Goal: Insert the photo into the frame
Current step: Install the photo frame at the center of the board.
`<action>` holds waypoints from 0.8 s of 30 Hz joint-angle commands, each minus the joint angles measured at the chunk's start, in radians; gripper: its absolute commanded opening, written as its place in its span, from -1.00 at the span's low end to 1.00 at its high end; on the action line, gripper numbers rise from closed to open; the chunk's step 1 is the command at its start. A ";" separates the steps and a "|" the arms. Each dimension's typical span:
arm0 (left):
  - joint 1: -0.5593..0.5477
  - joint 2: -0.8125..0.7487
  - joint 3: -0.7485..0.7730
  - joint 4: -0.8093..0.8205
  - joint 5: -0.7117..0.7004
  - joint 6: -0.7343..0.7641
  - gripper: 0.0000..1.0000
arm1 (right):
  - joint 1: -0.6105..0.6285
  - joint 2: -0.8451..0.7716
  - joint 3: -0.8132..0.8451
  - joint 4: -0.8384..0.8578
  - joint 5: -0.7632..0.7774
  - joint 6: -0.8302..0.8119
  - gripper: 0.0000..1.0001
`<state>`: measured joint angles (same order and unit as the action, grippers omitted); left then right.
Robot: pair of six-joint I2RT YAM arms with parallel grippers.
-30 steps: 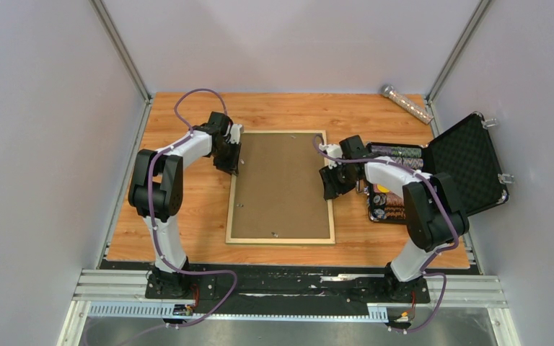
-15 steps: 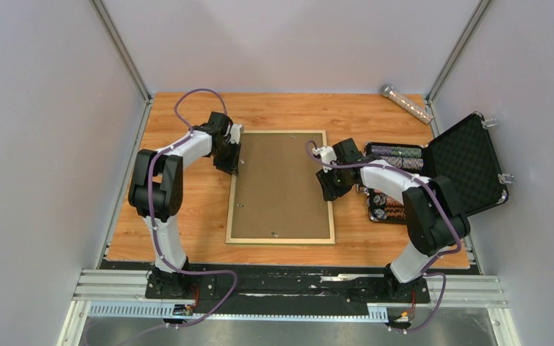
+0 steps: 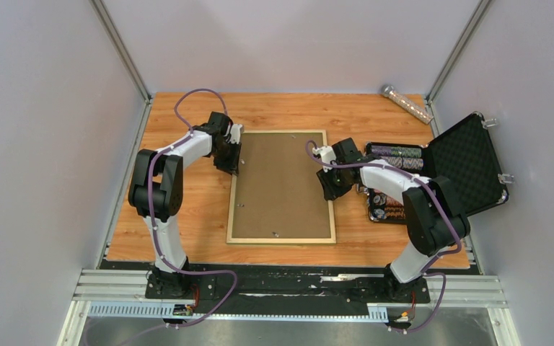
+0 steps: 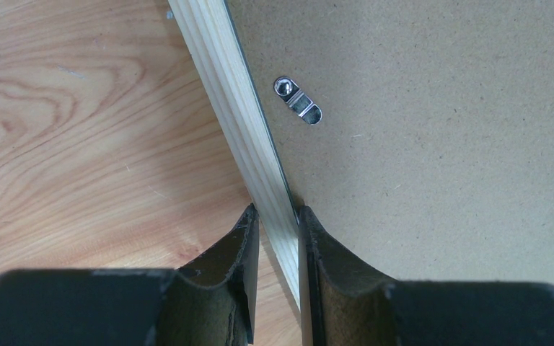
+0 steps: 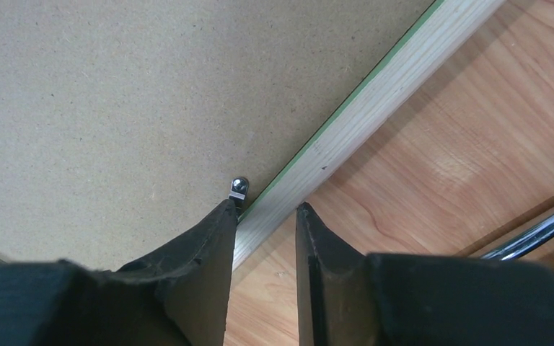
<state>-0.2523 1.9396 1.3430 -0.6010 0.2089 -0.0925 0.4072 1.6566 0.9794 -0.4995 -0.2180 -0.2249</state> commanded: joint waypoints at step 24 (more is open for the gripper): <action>-0.010 0.051 -0.017 0.032 0.035 0.017 -1.00 | -0.034 0.046 0.062 -0.050 -0.113 0.048 -0.20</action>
<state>-0.2531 1.9423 1.3430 -0.5903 0.2276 -0.0925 0.3748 1.6829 1.0092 -0.5678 -0.3149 -0.1875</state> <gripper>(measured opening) 0.290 0.410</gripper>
